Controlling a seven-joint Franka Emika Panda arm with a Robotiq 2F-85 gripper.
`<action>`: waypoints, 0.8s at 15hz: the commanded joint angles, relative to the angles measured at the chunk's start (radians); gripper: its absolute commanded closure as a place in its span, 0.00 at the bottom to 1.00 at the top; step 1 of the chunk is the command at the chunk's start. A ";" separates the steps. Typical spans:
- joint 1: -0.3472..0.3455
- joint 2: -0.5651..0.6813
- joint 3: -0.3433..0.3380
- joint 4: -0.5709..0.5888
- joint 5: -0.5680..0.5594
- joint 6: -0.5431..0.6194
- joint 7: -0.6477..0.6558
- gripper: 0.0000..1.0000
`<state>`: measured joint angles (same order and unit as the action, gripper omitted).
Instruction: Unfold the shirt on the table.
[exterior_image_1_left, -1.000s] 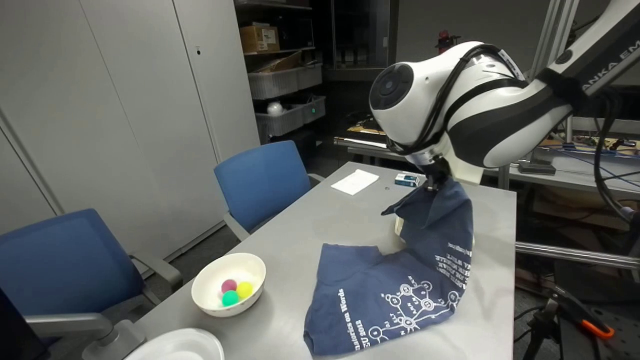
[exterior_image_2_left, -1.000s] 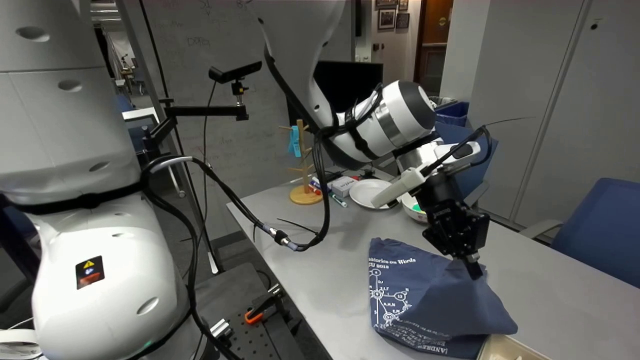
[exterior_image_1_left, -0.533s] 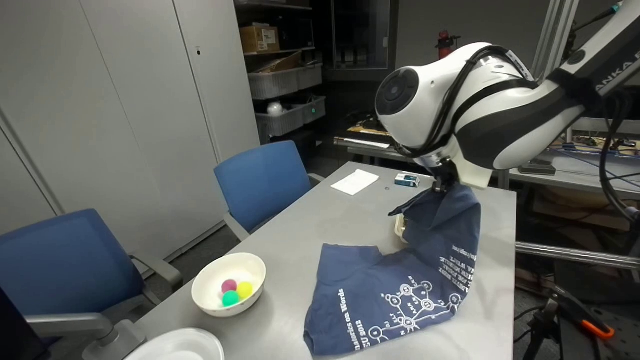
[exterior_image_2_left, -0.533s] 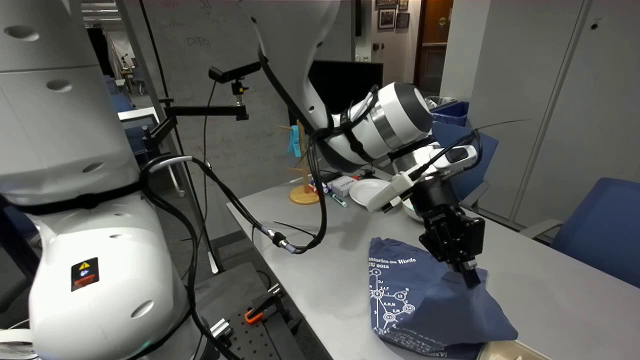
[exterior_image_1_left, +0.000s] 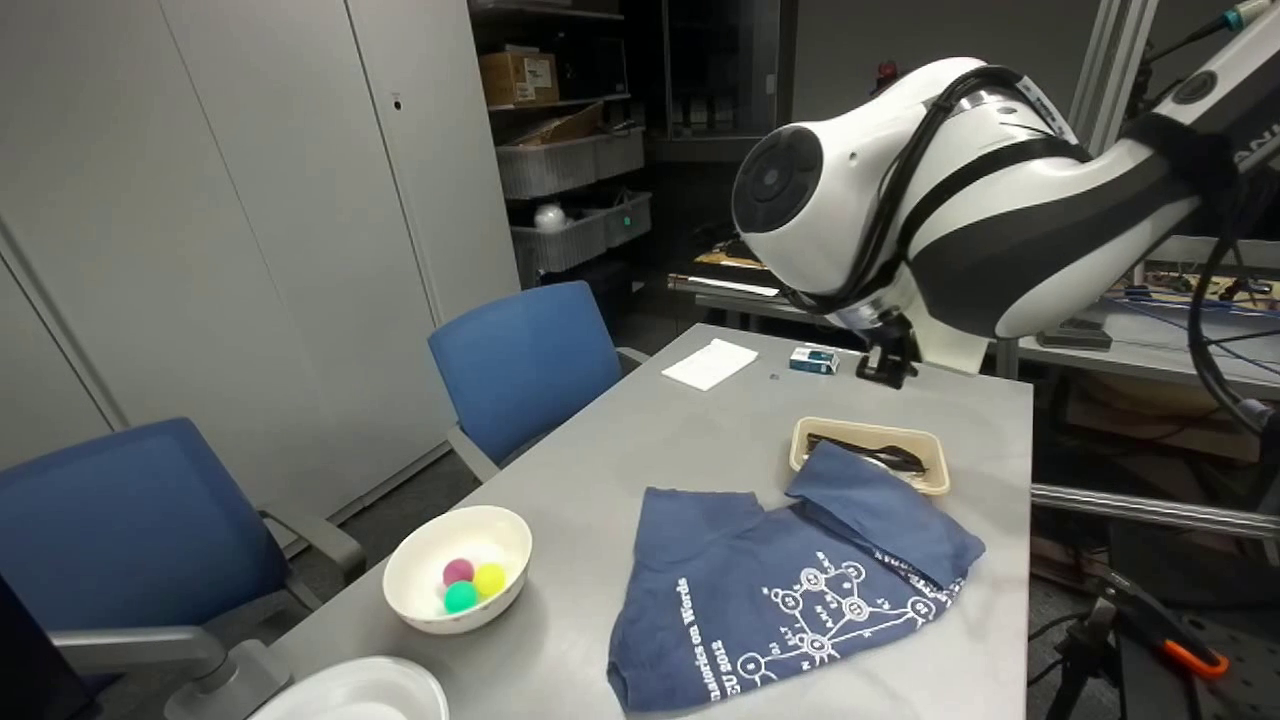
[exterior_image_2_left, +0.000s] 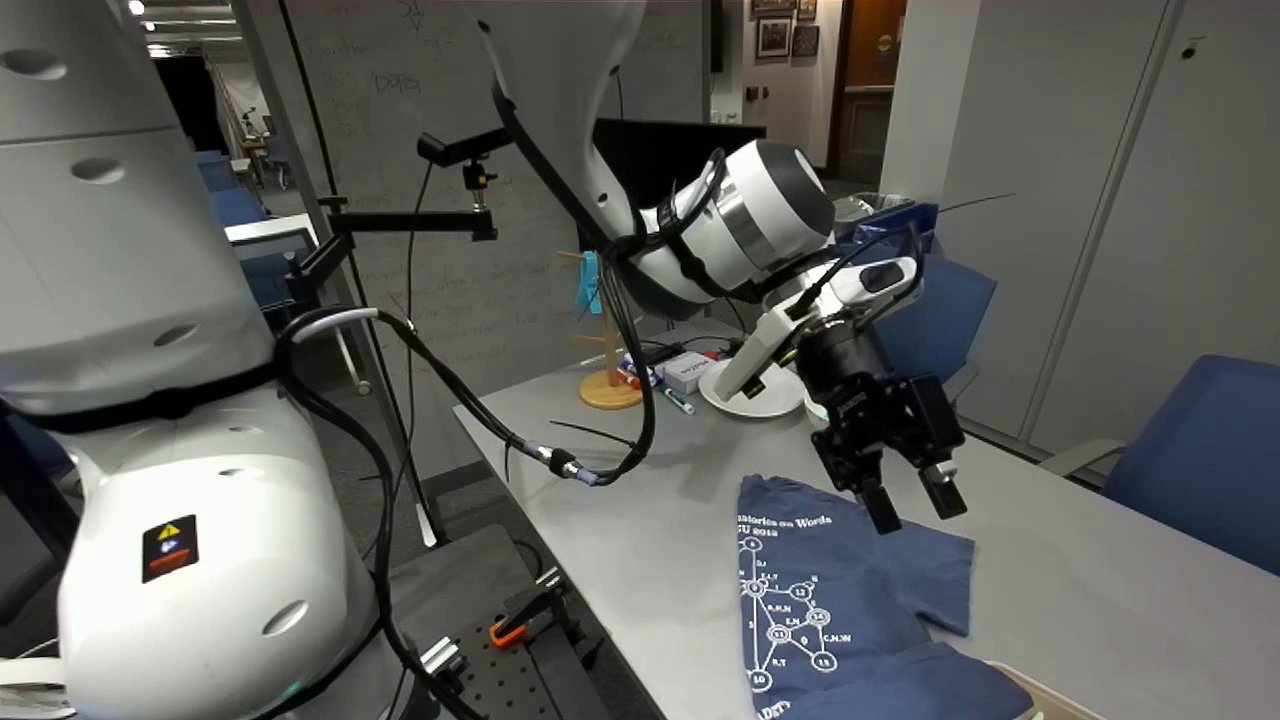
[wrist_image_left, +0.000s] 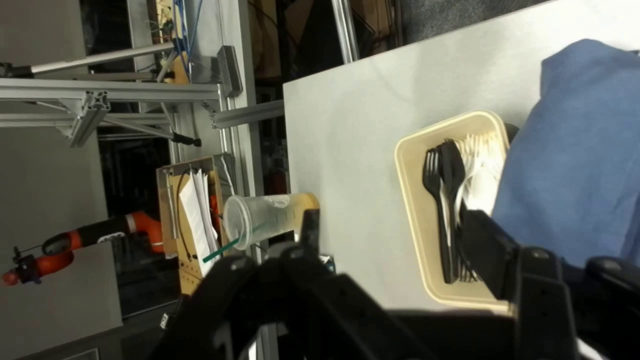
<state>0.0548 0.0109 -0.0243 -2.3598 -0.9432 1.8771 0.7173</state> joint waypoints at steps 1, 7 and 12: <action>-0.001 -0.017 0.036 0.002 0.139 0.111 -0.062 0.00; -0.014 0.008 0.042 -0.032 0.327 0.372 -0.128 0.00; -0.027 0.024 0.026 -0.111 0.403 0.573 -0.187 0.00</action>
<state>0.0454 0.0320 0.0071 -2.4238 -0.6012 2.3298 0.5978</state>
